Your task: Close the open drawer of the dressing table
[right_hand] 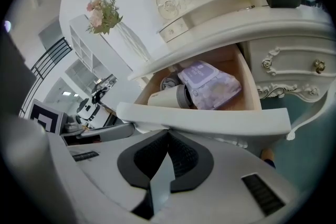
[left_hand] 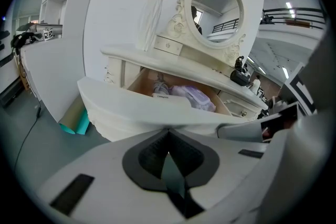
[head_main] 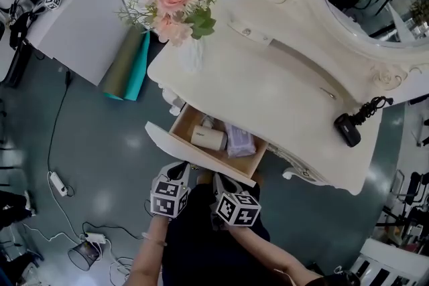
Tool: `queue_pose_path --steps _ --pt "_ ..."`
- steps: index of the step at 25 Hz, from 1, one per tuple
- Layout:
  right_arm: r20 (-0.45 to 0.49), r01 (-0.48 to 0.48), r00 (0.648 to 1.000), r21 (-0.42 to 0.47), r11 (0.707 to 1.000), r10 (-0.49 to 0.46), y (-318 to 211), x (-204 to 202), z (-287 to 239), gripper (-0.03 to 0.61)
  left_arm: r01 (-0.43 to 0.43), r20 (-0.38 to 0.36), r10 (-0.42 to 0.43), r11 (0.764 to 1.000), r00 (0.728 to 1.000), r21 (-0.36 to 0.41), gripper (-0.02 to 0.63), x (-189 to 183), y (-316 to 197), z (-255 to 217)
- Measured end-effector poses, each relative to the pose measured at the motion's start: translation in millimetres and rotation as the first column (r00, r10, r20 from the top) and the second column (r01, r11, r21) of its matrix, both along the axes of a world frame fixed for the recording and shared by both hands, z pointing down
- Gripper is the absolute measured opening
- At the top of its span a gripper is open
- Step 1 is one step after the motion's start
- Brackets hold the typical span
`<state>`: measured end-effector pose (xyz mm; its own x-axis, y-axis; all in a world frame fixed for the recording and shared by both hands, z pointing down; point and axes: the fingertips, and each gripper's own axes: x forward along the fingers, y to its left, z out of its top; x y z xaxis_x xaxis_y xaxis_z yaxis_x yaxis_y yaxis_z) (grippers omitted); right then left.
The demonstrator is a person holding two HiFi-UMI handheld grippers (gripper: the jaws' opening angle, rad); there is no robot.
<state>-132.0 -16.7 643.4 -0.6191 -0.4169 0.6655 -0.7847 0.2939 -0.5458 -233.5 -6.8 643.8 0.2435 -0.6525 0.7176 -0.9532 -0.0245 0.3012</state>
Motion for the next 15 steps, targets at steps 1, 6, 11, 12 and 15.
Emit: queue_pose_path --steps 1,6,11,12,15 --pt "-0.001 -0.009 1.0 0.003 1.0 0.009 -2.1 0.3 0.0 0.008 -0.005 0.0 0.005 1.0 1.0 0.002 0.019 0.2 -2.0 -0.1" --pt "0.0 -0.039 0.999 0.023 0.999 0.039 -12.6 1.8 -0.1 0.008 -0.021 0.0 0.021 1.0 1.0 0.011 0.018 1.4 -12.1 0.3" --pt "0.0 -0.052 0.999 0.039 0.998 0.053 -21.4 3.3 -0.7 0.008 -0.039 0.008 0.039 0.999 0.999 0.016 0.018 2.9 -20.8 -0.5" --pt "-0.001 -0.055 0.999 0.043 0.998 0.055 -23.1 3.5 -0.7 0.008 -0.043 0.011 0.043 0.999 0.999 0.016 0.019 3.0 -22.5 -0.5" --pt "0.0 -0.061 0.998 0.051 0.997 0.062 -28.4 4.5 -0.9 0.008 -0.056 0.019 0.055 0.998 0.998 0.018 0.018 3.7 -27.9 -0.8"
